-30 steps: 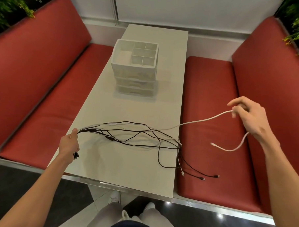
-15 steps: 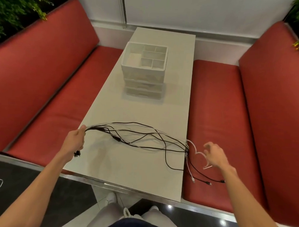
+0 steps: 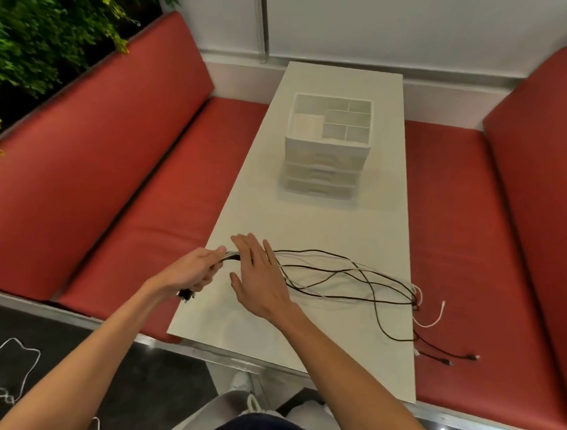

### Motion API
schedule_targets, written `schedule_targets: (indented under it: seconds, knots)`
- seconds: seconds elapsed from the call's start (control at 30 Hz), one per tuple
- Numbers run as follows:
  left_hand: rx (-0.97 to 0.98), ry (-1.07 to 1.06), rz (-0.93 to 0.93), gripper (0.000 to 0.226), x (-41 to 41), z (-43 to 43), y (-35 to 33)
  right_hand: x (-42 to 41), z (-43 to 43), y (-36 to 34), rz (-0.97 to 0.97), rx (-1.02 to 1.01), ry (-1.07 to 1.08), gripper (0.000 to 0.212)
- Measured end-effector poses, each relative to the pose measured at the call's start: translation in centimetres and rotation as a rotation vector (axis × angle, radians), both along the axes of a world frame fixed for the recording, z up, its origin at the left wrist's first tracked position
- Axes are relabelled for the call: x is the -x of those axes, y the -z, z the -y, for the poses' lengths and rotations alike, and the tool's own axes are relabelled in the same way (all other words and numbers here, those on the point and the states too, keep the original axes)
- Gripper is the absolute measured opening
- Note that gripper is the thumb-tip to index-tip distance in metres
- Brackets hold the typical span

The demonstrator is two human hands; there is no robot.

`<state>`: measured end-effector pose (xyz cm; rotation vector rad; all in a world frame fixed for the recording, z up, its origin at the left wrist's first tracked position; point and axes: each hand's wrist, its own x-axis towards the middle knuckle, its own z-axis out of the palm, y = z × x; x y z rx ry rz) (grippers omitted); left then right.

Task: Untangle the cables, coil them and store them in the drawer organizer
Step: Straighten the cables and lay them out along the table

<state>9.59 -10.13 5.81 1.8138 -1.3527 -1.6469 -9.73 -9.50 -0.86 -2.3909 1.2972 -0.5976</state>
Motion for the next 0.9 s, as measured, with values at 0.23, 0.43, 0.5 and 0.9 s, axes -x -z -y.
schedule_targets:
  seconds: [0.23,0.43,0.5,0.9]
  knots:
    - [0.01,0.5,0.29,0.056,-3.9,0.6,-2.2,-2.5,2.9,-0.1,-0.279,-0.009,-0.259,0.018]
    - [0.068,1.049,0.93,0.044,-2.1,-0.6,0.0,-3.5,2.7,-0.3,-0.684,0.03,-0.49,0.044]
    - [0.149,1.081,1.049,0.048,-2.1,-0.7,1.4,-3.8,2.7,-0.6,-0.767,0.025,-0.481,0.049]
    - [0.758,0.95,1.092,0.026,-5.8,0.7,7.1,-3.6,1.6,0.1,-0.251,-0.591,-0.12,0.045]
